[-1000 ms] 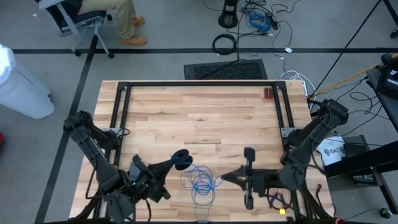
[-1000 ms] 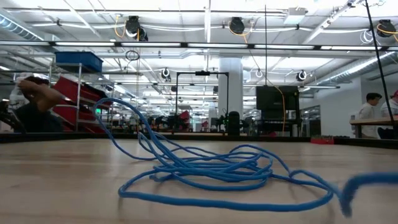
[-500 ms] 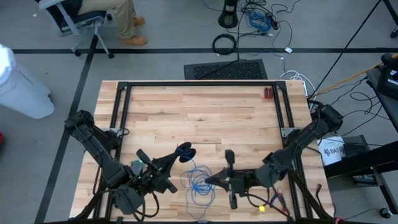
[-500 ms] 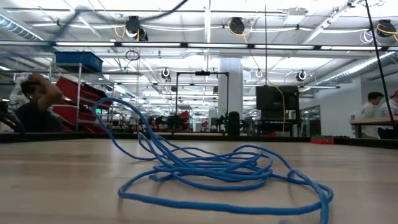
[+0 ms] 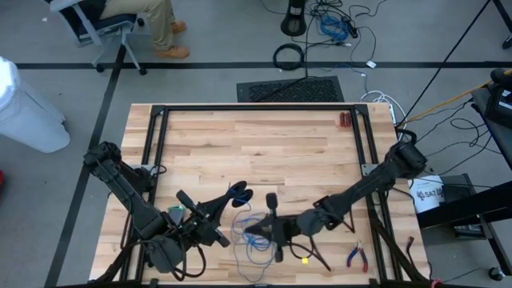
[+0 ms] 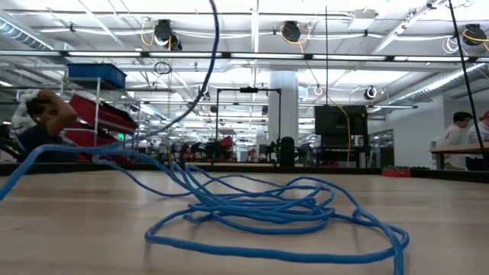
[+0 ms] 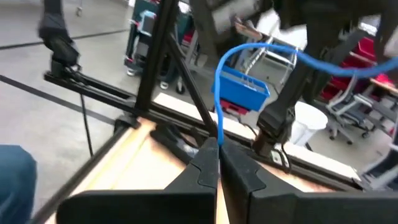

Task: Coil cords
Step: Uncoil the blue wire from the spool

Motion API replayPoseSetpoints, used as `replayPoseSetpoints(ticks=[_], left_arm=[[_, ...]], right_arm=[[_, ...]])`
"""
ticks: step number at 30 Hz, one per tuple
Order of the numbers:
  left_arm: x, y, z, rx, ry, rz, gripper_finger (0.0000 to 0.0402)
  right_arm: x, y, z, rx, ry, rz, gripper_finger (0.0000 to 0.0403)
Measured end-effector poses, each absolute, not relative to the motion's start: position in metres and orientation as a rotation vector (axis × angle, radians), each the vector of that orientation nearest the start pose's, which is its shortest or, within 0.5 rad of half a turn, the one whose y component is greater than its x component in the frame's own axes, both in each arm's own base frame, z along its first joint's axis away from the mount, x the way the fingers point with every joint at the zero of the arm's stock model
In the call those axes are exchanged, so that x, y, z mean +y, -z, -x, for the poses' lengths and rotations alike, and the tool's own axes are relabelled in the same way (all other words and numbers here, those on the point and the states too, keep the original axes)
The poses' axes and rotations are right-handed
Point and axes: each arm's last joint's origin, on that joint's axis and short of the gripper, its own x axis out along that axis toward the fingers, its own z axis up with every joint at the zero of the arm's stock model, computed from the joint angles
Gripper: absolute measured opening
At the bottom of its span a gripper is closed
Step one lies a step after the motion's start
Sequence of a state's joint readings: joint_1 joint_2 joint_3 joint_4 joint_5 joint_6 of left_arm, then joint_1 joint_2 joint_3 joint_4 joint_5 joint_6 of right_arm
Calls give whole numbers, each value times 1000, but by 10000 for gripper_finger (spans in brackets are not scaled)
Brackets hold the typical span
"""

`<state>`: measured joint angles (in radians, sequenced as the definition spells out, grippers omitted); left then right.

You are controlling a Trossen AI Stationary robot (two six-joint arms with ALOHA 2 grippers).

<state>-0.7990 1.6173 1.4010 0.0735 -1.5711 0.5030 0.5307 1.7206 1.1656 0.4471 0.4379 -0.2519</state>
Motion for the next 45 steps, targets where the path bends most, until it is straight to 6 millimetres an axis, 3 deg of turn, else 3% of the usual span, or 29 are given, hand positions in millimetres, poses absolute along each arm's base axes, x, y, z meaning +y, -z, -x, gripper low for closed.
replayPoseSetpoints(ticks=[9, 23, 34, 40, 45], left_arm=[[-234, -372, -267, 198, -684, -536, 2], [-229, -372, -269, 237, -756, -577, 2], [-209, -365, -285, 295, -811, -653, 2], [-212, -369, -286, 242, -741, -587, 2], [-211, -369, -286, 268, -754, -635, 2]], right_arm=[[176, -262, -356, 145, -67, 286, 0], [189, -266, -351, 96, -153, 358, 0], [191, -277, -351, -29, -212, 369, 0], [185, -270, -355, 28, -202, 380, 0], [183, -259, -363, 40, -210, 367, 0]])
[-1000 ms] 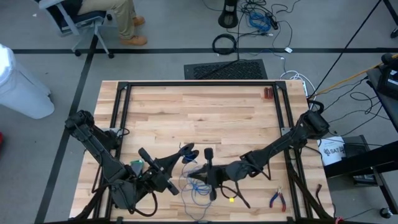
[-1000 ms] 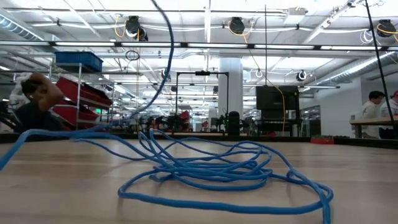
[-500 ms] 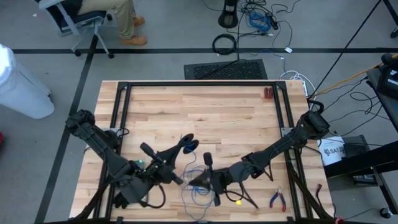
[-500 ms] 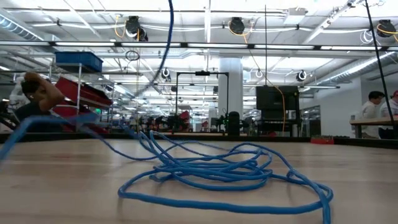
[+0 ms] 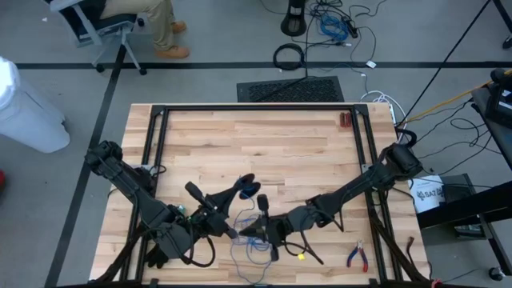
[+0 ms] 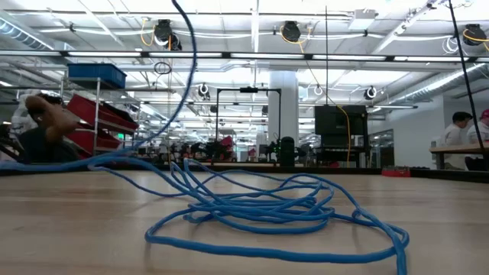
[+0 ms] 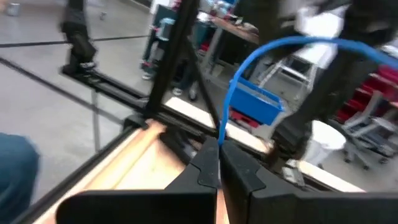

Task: Coil cords
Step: Uncoil the blue wire from the spool

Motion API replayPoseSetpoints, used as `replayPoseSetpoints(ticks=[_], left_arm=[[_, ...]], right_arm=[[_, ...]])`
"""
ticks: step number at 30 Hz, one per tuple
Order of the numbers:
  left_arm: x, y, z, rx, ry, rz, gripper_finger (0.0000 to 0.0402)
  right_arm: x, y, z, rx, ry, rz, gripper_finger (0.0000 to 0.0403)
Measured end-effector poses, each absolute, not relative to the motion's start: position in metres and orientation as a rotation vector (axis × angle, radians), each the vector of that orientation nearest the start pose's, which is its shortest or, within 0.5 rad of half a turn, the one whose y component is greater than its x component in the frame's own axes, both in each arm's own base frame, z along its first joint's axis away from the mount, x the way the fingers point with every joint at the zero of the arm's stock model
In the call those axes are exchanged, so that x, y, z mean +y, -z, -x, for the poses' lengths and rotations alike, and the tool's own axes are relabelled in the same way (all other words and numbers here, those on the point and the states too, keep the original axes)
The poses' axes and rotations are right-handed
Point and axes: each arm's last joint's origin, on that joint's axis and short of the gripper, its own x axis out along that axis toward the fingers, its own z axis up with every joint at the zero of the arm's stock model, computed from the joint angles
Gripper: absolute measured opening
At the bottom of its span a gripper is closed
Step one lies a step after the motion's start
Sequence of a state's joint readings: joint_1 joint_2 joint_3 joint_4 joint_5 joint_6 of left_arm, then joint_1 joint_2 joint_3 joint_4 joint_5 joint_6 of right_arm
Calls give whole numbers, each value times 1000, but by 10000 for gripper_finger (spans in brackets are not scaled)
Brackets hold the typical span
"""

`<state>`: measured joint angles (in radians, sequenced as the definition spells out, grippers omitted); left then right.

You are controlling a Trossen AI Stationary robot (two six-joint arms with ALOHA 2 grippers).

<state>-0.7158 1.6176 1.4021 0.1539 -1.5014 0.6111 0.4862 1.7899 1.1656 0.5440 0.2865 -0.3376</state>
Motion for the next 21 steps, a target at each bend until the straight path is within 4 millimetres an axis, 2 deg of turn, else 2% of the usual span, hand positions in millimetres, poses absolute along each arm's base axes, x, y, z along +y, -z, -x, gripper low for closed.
replayPoseSetpoints(ticks=[4, 10, 16, 21], left_arm=[[-206, -369, -287, 312, -818, -681, 2], [-210, -369, -284, 307, -809, -681, 2], [-218, -375, -280, 240, -732, -609, 2], [-229, -389, -275, 151, -597, -548, 2]], right_arm=[[191, -251, -364, 30, -252, 383, 0], [195, -252, -363, 32, -239, 393, 0], [183, -246, -368, 135, -167, 424, 0], [170, -243, -373, 174, -91, 419, 0]])
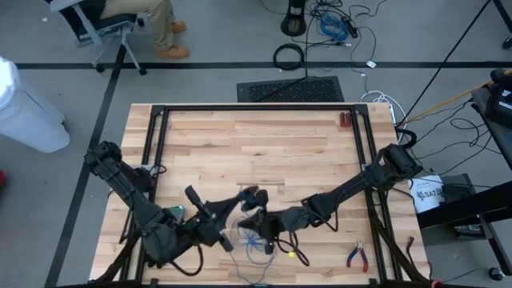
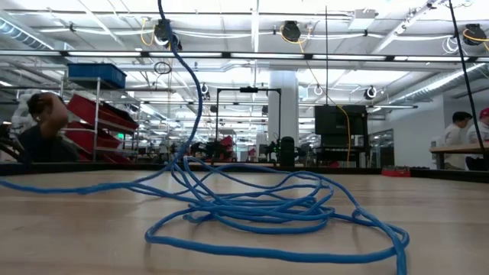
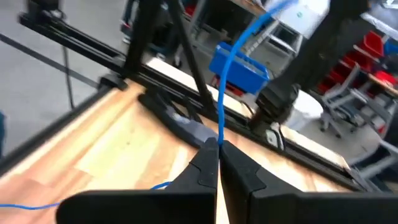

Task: Coil cords
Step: Uncoil the blue wire from the spool

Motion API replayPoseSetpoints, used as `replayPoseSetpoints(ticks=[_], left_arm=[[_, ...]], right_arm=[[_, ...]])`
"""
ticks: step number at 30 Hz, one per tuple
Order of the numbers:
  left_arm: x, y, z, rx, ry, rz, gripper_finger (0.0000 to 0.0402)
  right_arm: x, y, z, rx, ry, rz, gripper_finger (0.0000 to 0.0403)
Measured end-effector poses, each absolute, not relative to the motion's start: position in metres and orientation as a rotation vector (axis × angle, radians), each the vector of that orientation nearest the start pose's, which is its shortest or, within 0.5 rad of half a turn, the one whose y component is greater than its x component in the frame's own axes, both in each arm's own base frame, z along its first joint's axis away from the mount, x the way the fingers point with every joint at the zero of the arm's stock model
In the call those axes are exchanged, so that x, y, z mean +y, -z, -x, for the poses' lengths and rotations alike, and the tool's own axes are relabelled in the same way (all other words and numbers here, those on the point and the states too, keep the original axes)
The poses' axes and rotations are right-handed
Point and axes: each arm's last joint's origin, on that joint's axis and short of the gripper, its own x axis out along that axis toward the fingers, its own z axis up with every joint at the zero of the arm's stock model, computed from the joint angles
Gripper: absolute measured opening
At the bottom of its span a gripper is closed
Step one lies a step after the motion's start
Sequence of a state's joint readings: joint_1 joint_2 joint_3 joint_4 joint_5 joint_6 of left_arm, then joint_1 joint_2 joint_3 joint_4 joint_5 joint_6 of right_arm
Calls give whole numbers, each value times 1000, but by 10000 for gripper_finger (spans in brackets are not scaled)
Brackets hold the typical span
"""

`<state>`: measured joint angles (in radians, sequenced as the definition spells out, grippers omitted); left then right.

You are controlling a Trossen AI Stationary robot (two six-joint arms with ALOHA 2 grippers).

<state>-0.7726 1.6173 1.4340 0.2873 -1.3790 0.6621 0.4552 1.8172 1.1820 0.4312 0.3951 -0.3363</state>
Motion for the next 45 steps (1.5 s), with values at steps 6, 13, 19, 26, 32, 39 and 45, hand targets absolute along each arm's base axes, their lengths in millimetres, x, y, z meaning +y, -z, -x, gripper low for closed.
replayPoseSetpoints(ticks=[6, 13, 19, 26, 32, 39, 45], left_arm=[[-242, -399, -265, 95, -514, -524, 2], [-254, -408, -251, 75, -468, -521, 2], [-264, -409, -239, 82, -438, -574, 2], [-267, -407, -230, 188, -556, -671, 2], [-267, -407, -230, 189, -557, -671, 2], [-259, -407, -238, 198, -587, -666, 2], [-256, -407, -241, 202, -599, -665, 2]], right_arm=[[156, -246, -376, 195, -12, 406, 0], [146, -255, -367, 274, 73, 415, 0], [137, -266, -350, 383, 141, 439, 0], [115, -300, -303, 524, 275, 497, 0], [88, -355, -256, 424, 373, 516, 0], [66, -406, -205, 224, 341, 453, 0], [64, -402, -195, 264, 259, 337, 33]])
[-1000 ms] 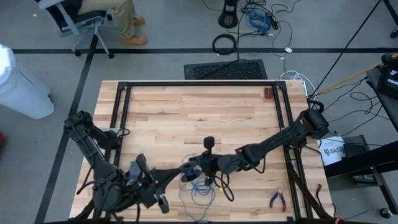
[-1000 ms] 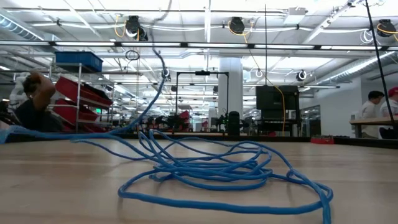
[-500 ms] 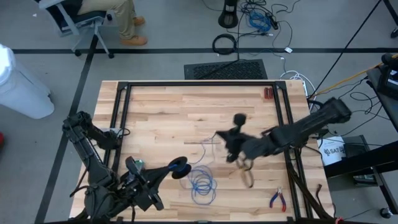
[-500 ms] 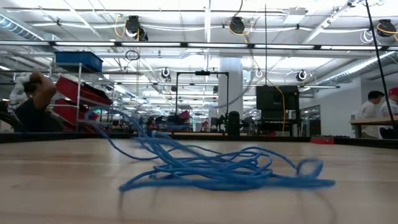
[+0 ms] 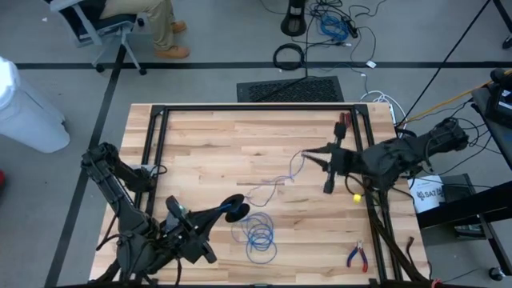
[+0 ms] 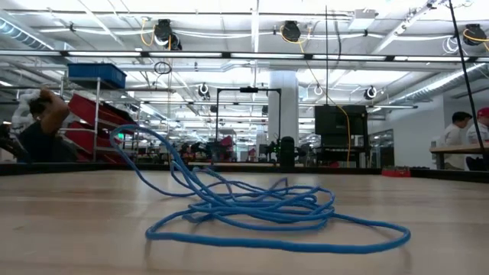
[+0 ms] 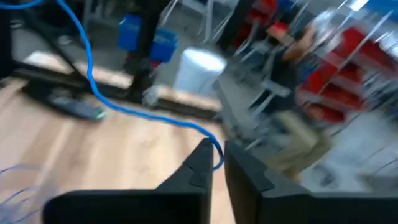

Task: Coil cords
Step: Uncoil the blue wire from the spool

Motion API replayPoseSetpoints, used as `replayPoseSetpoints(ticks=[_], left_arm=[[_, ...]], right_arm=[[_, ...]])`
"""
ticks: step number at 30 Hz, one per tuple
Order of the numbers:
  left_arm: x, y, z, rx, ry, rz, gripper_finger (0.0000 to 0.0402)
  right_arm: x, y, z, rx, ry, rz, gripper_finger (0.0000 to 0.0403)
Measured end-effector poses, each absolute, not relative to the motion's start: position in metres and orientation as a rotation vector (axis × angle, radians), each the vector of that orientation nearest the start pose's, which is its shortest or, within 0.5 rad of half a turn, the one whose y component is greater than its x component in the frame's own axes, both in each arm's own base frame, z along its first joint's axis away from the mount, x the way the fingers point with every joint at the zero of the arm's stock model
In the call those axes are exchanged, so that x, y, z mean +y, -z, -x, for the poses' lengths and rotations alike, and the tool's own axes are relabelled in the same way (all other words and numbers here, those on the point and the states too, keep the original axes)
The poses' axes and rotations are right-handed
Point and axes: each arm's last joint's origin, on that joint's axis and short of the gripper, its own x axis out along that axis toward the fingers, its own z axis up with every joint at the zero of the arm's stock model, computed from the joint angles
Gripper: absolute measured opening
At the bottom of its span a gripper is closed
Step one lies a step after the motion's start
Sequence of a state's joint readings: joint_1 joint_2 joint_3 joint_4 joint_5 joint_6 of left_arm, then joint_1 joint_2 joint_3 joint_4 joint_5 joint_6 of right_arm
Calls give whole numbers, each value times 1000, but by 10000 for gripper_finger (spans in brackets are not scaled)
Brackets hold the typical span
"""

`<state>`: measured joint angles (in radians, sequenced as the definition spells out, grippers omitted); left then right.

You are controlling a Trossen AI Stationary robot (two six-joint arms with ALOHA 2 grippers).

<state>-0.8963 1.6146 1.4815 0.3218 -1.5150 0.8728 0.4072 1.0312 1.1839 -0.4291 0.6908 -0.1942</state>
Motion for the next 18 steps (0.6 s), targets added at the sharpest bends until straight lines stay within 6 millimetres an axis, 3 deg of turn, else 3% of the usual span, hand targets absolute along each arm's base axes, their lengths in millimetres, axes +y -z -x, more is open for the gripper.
replayPoseSetpoints(ticks=[5, 11, 15, 18], left_arm=[[-257, -401, -242, 232, -582, -755, 2], [-257, -383, -242, 309, -514, -994, 2], [-257, -374, -242, 332, -497, -1059, 2], [-257, -374, -242, 332, -495, -1059, 2]], right_arm=[[71, -374, -207, 447, 201, 215, 80], [84, -339, -230, 642, 215, 225, 111], [94, -324, -242, 694, 198, 240, 113], [107, -323, -253, 624, 160, 205, 109]])
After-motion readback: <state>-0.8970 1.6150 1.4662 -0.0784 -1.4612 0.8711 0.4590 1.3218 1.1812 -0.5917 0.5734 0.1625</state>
